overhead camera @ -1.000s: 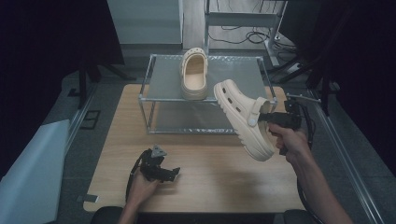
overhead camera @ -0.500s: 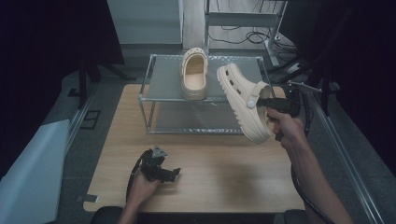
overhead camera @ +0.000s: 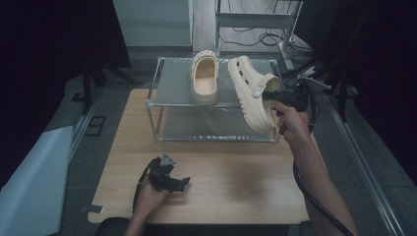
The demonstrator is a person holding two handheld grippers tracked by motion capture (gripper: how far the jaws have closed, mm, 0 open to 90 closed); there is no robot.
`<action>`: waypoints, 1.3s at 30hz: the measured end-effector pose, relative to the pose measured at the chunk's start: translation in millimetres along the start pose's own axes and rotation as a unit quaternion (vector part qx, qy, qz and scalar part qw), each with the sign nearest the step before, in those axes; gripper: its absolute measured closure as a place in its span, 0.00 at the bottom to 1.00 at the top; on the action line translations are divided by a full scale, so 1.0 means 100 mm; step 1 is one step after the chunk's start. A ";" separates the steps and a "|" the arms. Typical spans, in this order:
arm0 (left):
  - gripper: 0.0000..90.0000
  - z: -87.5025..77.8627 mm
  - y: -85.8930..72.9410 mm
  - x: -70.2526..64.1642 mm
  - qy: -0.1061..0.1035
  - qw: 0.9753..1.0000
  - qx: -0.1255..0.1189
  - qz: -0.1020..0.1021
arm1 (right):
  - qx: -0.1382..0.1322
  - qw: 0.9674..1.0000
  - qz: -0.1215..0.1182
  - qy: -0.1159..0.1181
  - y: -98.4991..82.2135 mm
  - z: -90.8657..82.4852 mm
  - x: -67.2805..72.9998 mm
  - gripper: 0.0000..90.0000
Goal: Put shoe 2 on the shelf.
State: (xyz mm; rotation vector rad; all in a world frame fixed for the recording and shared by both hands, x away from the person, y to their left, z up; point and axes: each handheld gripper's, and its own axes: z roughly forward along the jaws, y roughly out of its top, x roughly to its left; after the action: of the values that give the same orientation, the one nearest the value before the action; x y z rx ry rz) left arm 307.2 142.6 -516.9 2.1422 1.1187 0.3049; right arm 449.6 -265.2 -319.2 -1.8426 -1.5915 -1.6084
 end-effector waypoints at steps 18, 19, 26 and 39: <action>0.00 0.00 0.00 -0.01 -0.003 1.000 0.000 0.000 | -0.046 0.997 0.005 -0.065 0.29 0.36 0.08 0.85; 0.00 0.01 0.00 -0.01 -0.004 1.000 0.000 0.000 | -0.049 0.996 0.005 -0.071 0.31 0.39 0.09 0.85; 0.00 0.01 0.00 -0.01 -0.003 1.000 0.001 0.003 | -0.064 0.993 0.002 -0.100 0.43 0.53 0.09 0.85; 0.00 0.02 0.01 -0.02 -0.007 1.000 0.002 0.003 | -0.079 0.987 -0.007 -0.138 0.59 0.80 0.12 0.85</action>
State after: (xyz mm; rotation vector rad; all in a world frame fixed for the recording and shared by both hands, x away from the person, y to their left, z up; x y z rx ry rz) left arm 307.0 139.7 -517.4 2.1480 1.1058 0.2892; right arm 539.4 -222.8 -312.6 -2.2254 -1.6255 -1.5832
